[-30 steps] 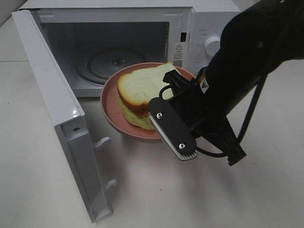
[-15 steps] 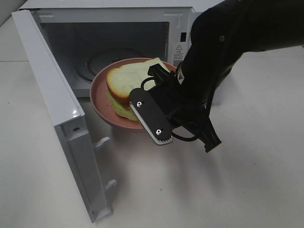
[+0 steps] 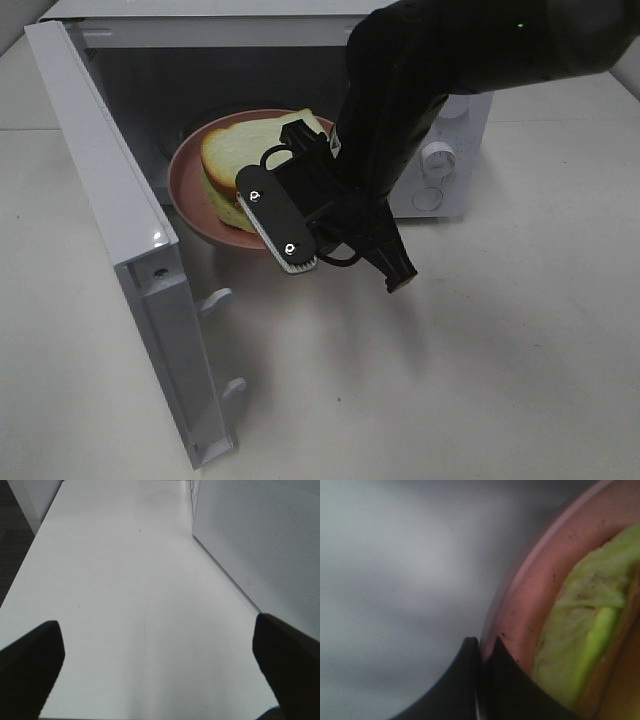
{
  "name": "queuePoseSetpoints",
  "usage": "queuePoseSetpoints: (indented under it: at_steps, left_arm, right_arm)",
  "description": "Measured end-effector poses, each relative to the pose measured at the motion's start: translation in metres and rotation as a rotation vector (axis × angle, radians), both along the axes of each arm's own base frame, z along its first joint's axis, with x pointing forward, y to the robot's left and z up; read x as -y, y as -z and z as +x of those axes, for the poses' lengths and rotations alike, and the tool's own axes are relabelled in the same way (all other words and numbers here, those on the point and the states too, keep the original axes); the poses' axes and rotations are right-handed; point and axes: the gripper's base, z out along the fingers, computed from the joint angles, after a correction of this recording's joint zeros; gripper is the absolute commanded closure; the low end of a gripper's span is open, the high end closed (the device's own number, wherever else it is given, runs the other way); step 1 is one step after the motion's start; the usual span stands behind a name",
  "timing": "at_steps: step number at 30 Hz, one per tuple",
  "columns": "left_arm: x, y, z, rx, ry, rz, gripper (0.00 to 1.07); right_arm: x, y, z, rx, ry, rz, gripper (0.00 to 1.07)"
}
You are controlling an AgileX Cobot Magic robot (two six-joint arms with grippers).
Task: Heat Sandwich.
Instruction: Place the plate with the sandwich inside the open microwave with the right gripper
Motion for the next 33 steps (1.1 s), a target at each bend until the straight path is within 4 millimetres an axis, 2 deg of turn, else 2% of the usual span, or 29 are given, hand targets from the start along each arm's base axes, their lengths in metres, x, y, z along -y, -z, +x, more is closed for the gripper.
queuePoseSetpoints:
  at_steps: [15,33]
  left_arm:
    - [0.0,0.0,0.0,0.0,0.0,0.0,0.09]
    - [0.0,0.0,0.0,0.0,0.0,0.0,0.09]
  right_arm:
    - [-0.029,-0.001,0.033,0.003,0.044,0.01,1.07]
    - [-0.042,0.004,0.061,0.024,0.119,0.002,1.07]
